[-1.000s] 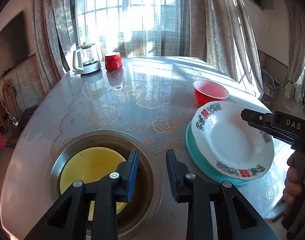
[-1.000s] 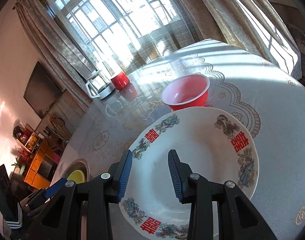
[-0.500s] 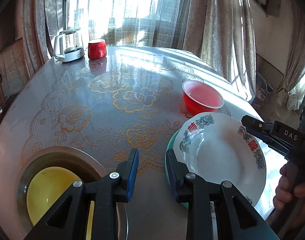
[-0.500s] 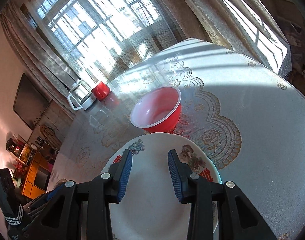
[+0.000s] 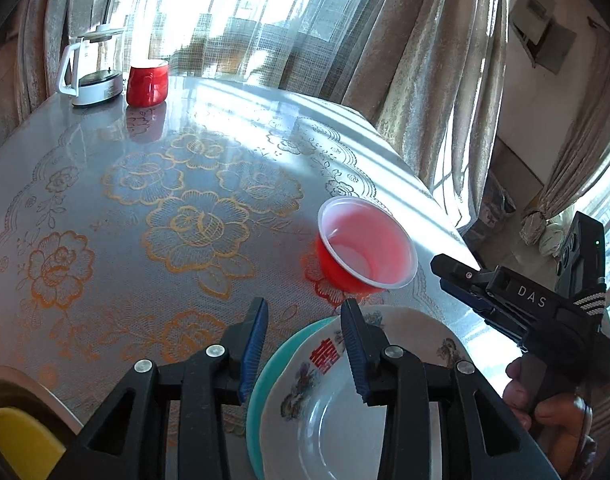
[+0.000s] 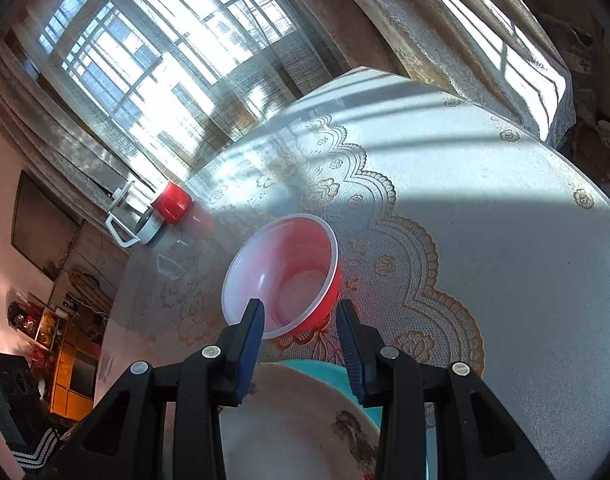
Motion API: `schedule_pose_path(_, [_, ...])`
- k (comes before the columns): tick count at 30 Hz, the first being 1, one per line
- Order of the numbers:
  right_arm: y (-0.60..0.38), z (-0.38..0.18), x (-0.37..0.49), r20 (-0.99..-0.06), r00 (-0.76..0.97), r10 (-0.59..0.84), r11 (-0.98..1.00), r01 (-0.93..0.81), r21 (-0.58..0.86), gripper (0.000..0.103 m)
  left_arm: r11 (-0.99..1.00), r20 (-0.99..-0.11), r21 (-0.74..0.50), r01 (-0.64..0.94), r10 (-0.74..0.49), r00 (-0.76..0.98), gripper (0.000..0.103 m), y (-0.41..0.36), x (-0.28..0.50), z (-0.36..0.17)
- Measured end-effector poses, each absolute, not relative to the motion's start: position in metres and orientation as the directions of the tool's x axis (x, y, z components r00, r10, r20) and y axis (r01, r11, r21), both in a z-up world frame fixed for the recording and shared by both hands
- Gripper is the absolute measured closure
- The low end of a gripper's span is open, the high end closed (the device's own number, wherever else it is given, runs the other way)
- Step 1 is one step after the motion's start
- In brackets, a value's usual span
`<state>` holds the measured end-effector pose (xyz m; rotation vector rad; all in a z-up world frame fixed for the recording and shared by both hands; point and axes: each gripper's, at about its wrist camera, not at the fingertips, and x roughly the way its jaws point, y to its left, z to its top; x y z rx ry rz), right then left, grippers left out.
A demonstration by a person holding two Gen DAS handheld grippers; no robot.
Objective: Organize plates and bowls
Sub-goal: 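Grasp the pink-red bowl rim with the right gripper and lift it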
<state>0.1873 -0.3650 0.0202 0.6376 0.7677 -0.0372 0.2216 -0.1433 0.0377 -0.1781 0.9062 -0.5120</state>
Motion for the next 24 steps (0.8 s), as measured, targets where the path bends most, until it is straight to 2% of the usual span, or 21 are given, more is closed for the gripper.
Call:
schedule_pose_path(3, [-0.368,0.014,0.201,-0.690,0.702,0.176,0.822,0.282,0.496,0.065,0.854,-0.702,-0.397,0.337,-0.519,0.487,0.065,-0.155,0.238,0.036])
schedule_pose_path(11, [-0.365,0.006,0.224,-0.728,0.663,0.173,0.852,0.270,0.448,0.076,0.838,-0.734,-0.450,0.308,-0.543,0.408,0.067,-0.190,0.275,0.014])
schedule_pose_path(12, [-0.363,0.004,0.226,-0.737,0.655,0.167,0.858,0.271,0.436,0.078,0.835,-0.738,-0.455,0.309,-0.547,0.394,0.069,-0.194,0.278,0.010])
schedule_pose_path(14, [-0.362,0.001,0.231,-0.747,0.645,0.162,0.865,0.270,0.422,0.087,0.821,-0.736,-0.473,0.320,-0.568,0.369,0.078,-0.198,0.280,0.005])
schedule_pose_path(15, [-0.361,0.000,0.232,-0.748,0.642,0.168,0.866,0.267,0.423,0.090,0.818,-0.730,-0.476,0.322,-0.572,0.374,0.079,-0.199,0.278,0.005])
schedule_pose_path(24, [-0.352,0.014,0.222,-0.705,0.682,0.194,0.866,0.219,0.450,0.090,0.809,-0.687,-0.481,0.337,-0.587,0.429,0.079,-0.178,0.259,0.026])
